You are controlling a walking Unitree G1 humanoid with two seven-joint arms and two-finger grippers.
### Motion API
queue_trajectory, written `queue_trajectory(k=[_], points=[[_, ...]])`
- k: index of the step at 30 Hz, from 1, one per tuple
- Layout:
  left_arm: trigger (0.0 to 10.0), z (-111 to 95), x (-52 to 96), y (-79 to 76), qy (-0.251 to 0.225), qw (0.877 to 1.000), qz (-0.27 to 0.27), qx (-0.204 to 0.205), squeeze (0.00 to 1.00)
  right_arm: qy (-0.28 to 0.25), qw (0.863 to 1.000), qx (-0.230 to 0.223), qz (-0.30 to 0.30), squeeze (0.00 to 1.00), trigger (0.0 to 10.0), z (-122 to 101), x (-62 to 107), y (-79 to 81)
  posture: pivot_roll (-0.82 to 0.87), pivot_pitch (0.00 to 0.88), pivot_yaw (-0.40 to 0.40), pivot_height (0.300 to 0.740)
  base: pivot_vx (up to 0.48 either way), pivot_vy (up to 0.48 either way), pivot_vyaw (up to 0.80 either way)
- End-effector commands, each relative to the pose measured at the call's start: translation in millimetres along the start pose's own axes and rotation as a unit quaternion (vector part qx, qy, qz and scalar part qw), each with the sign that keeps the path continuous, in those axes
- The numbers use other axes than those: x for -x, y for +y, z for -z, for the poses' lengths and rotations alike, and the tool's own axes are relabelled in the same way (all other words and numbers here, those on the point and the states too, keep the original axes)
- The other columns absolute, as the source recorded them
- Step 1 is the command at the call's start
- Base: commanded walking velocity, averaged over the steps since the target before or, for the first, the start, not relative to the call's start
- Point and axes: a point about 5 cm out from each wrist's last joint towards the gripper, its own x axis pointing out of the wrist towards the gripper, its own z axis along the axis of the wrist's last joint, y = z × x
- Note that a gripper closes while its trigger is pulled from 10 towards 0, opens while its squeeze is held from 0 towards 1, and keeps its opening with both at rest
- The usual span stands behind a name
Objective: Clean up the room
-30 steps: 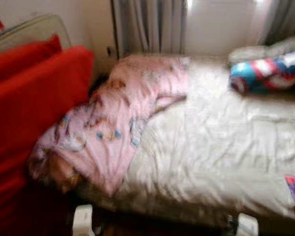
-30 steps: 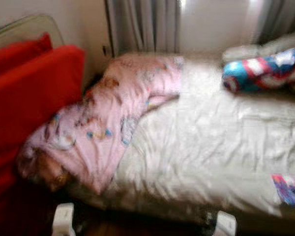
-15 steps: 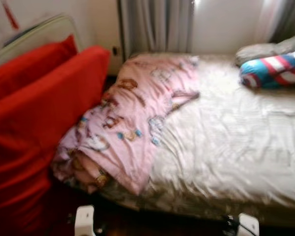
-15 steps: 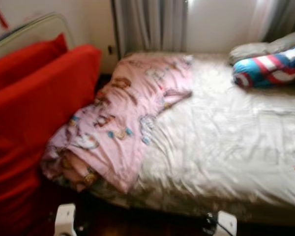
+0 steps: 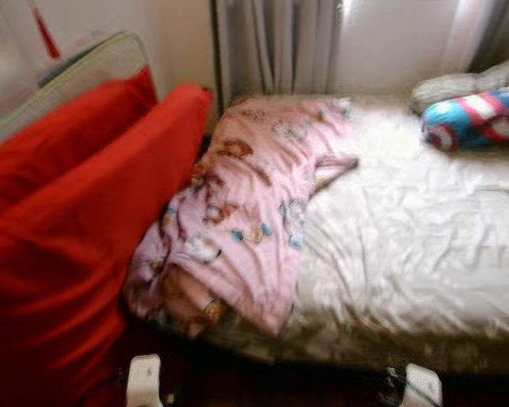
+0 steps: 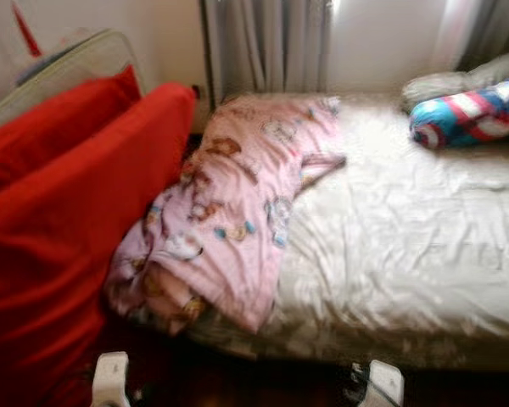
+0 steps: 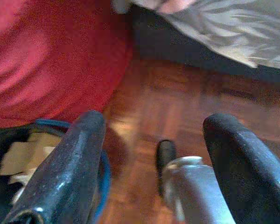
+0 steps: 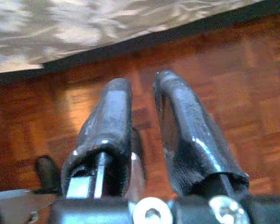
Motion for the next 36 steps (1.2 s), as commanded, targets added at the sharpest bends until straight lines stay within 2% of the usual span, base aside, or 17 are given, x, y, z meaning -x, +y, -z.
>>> queue_trajectory(k=[1,4,25,36], points=[[10.0,1.5,-0.3,-5.7,0.004,1.0,0.008,-0.005,0.0,-0.009,1.0,0.006,0.009,0.0,10.0,-3.4,-0.1,-7.5,-0.07,0.0,0.034,0.74,0.0,0.0,0.0],[10.0,1.8,-0.2,-5.6,0.005,1.0,0.009,-0.006,0.0,-0.013,1.0,0.017,0.008,0.0,10.0,-5.3,-0.5,-5.5,-0.07,0.0,0.035,0.74,0.0,0.0,0.47],[10.0,-1.2,-0.8,-5.2,-0.002,1.0,0.006,0.003,0.0,-0.014,1.0,0.01,0.012,0.0,10.0,-4.8,-0.3,-5.8,-0.07,0.036,0.03,0.74,0.0,0.0,0.8],[10.0,-0.7,-0.9,-7.9,-0.003,1.0,0.009,0.014,0.0,-0.018,1.0,0.002,0.014,0.0,10.0,-6.8,-0.6,-7.0,-0.07,0.042,0.021,0.74,0.0,0.0,0.1]])
